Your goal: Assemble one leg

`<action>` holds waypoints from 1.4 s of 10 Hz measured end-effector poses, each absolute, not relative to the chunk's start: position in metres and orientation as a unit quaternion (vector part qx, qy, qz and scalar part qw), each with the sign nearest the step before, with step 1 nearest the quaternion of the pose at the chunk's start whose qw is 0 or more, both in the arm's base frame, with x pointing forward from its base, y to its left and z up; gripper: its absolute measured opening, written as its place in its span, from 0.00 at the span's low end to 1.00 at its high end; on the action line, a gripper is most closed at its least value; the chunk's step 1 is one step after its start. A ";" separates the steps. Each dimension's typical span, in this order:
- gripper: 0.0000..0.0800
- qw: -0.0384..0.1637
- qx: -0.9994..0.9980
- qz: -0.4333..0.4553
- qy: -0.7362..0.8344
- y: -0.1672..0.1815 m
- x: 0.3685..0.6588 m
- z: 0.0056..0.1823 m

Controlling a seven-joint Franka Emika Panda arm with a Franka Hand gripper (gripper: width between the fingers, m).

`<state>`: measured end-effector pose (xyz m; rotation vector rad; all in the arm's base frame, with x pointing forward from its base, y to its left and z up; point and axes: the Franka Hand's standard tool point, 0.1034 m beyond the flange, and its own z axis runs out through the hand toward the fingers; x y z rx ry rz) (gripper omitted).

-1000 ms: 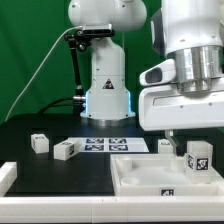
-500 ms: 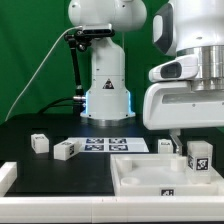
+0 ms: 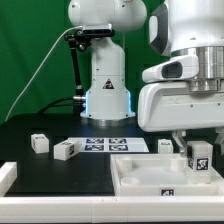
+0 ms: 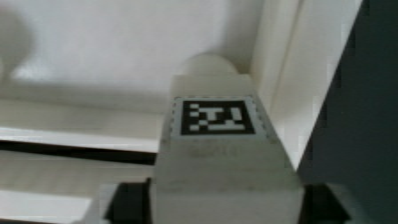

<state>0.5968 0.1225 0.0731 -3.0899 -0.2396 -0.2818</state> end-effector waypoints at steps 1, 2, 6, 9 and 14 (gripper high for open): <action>0.36 0.015 -0.993 -0.091 -0.077 0.122 0.597 0.073; 0.36 0.015 -0.993 -0.091 -0.077 0.122 0.597 0.073; 0.36 0.028 -0.994 -0.088 0.060 0.119 0.597 0.073; 0.37 0.037 -0.965 -0.086 0.246 0.115 0.596 0.073; 0.37 0.061 -0.852 -0.071 0.515 0.115 0.596 0.074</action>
Offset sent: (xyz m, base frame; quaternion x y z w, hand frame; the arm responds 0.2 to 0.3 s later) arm 0.0000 0.0000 0.0000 0.0000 0.0000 0.0799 0.9968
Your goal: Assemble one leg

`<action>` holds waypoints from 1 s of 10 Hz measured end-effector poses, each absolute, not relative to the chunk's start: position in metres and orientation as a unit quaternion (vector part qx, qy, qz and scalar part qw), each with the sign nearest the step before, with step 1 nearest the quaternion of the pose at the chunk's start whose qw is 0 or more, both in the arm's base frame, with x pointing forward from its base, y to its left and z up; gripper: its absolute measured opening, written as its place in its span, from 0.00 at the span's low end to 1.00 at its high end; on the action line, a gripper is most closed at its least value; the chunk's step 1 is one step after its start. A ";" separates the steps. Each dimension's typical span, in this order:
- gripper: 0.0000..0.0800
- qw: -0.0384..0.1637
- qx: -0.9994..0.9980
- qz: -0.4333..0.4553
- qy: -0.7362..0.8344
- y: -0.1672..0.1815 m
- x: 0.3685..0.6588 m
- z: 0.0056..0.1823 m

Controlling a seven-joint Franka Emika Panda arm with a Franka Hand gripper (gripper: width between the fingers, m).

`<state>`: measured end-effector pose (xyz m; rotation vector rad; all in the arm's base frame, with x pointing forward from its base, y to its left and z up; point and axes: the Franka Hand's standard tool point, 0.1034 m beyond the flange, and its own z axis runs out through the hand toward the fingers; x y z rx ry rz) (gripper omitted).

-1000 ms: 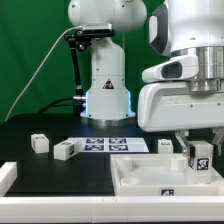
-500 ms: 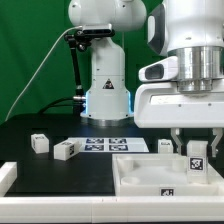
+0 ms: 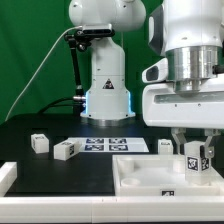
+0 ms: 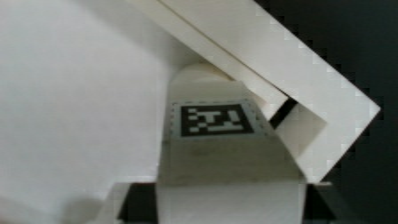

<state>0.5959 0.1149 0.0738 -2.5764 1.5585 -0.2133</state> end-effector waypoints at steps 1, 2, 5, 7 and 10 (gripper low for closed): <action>0.37 0.058 -0.828 -0.065 0.555 0.116 0.595 0.075; 0.37 0.060 -0.819 -0.064 0.567 0.116 0.595 0.074; 0.44 0.067 -0.801 -0.059 0.592 0.114 0.595 0.074; 0.62 0.063 -0.824 -0.061 0.560 0.114 0.595 0.074; 0.80 0.048 -0.899 -0.065 0.429 0.119 0.593 0.073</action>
Offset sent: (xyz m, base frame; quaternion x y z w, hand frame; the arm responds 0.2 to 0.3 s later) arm 0.0000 0.0000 0.0000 0.0000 0.0000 0.0799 0.9968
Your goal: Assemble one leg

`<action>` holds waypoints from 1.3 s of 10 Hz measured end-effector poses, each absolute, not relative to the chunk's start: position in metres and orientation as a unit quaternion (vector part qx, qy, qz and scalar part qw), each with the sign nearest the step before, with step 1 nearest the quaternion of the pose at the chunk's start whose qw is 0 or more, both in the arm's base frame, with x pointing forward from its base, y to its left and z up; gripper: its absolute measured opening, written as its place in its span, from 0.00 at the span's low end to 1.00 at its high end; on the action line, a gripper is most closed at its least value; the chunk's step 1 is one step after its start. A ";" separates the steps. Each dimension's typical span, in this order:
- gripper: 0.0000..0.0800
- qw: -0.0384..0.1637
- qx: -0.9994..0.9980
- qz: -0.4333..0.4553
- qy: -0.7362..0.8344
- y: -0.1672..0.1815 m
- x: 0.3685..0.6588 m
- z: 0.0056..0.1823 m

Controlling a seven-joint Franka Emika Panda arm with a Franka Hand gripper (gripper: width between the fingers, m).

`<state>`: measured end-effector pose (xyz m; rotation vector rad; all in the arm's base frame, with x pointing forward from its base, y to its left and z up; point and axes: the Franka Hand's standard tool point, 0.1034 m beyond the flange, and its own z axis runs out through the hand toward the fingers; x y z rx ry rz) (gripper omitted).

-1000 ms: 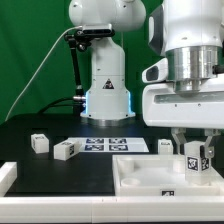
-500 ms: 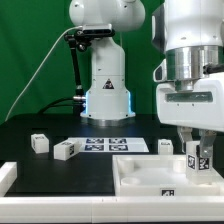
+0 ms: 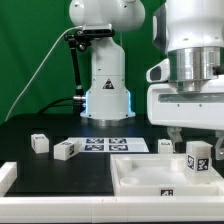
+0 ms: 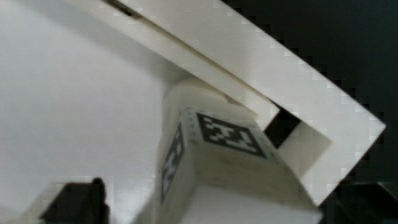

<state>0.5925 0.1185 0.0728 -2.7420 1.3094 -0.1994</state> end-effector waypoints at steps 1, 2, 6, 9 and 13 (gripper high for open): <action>0.81 0.043 -0.925 -0.069 0.372 0.118 0.593 0.073; 0.81 0.037 -0.945 -0.072 0.316 0.116 0.593 0.073; 0.81 0.007 -0.992 -0.080 0.094 0.122 0.592 0.073; 0.81 -0.015 -0.995 -0.081 -0.048 0.123 0.593 0.073; 0.58 -0.017 -0.994 -0.081 -0.070 0.122 0.593 0.073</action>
Offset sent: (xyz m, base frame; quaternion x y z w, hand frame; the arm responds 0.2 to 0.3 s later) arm 0.0021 0.0077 0.0024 -0.0107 -0.0096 -0.2941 0.9557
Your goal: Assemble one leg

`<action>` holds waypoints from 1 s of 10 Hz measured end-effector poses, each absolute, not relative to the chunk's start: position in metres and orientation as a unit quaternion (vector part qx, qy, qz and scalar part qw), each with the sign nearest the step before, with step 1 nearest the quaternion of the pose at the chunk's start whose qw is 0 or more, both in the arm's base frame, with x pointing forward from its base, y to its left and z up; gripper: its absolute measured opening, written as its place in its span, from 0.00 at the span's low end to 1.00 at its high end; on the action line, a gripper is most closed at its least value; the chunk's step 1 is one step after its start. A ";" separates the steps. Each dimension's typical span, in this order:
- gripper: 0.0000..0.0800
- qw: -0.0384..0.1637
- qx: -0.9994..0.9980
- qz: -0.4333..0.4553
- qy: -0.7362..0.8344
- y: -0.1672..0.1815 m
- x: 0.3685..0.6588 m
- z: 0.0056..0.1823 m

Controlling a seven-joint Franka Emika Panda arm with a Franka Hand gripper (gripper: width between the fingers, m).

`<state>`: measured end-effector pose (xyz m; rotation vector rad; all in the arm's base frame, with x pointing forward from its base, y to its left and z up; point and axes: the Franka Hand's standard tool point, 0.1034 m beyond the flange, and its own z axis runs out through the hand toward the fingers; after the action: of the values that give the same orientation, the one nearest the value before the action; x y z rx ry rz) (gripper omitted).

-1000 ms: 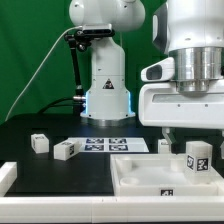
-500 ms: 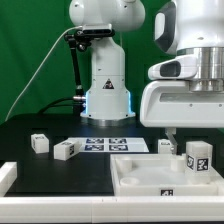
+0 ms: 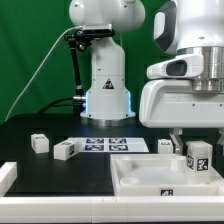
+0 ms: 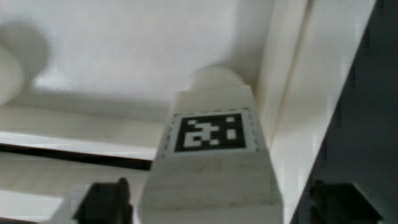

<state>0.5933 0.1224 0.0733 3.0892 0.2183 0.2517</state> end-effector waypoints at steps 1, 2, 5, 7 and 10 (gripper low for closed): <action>0.36 0.017 0.994 0.081 0.070 0.123 0.594 0.074; 0.36 0.017 0.994 0.082 0.070 0.122 0.594 0.074; 0.36 0.004 0.997 0.082 -0.004 0.116 0.595 0.074; 0.36 -0.017 0.987 0.090 -0.129 0.110 0.595 0.073; 0.37 -0.030 0.960 0.115 -0.253 0.104 0.595 0.072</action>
Offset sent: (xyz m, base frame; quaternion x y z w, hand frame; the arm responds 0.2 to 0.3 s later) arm 0.0000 0.0000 0.0000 0.0000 0.0000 0.0000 1.0000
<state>0.5951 0.1042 0.0719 3.0754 -0.8108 0.3686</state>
